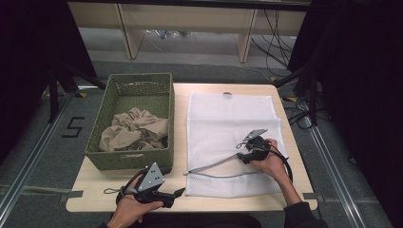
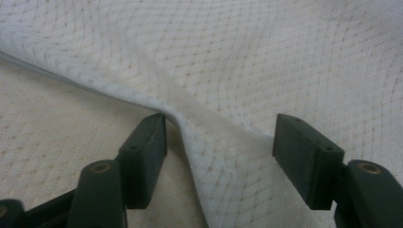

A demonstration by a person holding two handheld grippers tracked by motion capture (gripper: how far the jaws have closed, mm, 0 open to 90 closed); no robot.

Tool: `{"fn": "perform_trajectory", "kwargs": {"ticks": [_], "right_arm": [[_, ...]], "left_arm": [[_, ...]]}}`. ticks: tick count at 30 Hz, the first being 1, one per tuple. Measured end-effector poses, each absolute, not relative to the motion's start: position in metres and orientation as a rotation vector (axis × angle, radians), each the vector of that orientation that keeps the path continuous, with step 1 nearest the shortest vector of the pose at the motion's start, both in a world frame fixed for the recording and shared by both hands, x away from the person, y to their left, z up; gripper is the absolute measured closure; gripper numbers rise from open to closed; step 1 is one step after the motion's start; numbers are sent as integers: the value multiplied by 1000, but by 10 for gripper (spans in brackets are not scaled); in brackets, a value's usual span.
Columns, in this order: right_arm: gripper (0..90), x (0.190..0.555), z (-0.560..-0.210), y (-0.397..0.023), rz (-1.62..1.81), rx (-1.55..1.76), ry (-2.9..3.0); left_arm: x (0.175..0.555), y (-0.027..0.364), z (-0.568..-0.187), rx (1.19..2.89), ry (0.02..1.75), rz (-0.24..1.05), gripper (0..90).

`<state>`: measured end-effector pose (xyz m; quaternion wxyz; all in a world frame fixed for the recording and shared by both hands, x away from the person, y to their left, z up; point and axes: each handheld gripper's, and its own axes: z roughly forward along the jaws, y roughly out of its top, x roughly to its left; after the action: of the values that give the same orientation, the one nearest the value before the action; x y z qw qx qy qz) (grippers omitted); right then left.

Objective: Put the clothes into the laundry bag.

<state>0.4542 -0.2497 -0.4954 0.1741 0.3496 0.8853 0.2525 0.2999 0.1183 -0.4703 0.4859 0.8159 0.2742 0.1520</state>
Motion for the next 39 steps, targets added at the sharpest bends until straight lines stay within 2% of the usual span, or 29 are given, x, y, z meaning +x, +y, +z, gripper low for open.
{"fn": "perform_trajectory", "kwargs": {"ticks": [3,4,5,7,9,12,13,19,24,25,29,33,34,35,36,38,39], "right_arm": [[369,457,-495,-251,752,1020,2531],[412,458,-495,-252,746,1015,2547],[507,458,-496,-252,783,1034,2545],[604,460,-494,-253,801,1042,2591],[749,460,-493,-252,809,1005,2630],[816,458,-492,-249,781,975,2636],[879,459,-488,-248,737,896,2636],[896,452,-473,-246,760,903,2557],[898,449,-462,-244,764,876,2549],[898,448,-460,-243,776,887,2523],[898,447,-456,-244,780,874,2513],[898,447,-451,-243,792,824,2512],[898,446,-451,-242,785,832,2516],[898,447,-452,-242,781,812,2519],[899,449,-452,-243,787,787,2510],[898,447,-452,-242,782,836,2518],[898,446,-453,-242,777,833,2525]], "left_arm": [[301,118,-471,1983,659,374,206],[301,119,-470,1994,654,377,207],[301,119,-471,1992,656,376,207],[301,119,-471,1986,668,368,207],[300,119,-470,1978,686,365,208],[301,120,-469,1964,695,365,209],[302,122,-468,1973,672,375,210],[303,128,-453,1932,705,392,222],[311,145,-423,1912,737,465,226],[316,154,-410,1905,796,506,226],[330,169,-391,1913,853,543,223],[359,188,-371,2016,910,606,210],[381,199,-365,2143,863,615,202],[381,199,-365,2143,863,615,204],[400,204,-368,2154,924,594,206],[412,208,-369,2192,908,586,200],[429,212,-376,2253,927,578,203]]}}
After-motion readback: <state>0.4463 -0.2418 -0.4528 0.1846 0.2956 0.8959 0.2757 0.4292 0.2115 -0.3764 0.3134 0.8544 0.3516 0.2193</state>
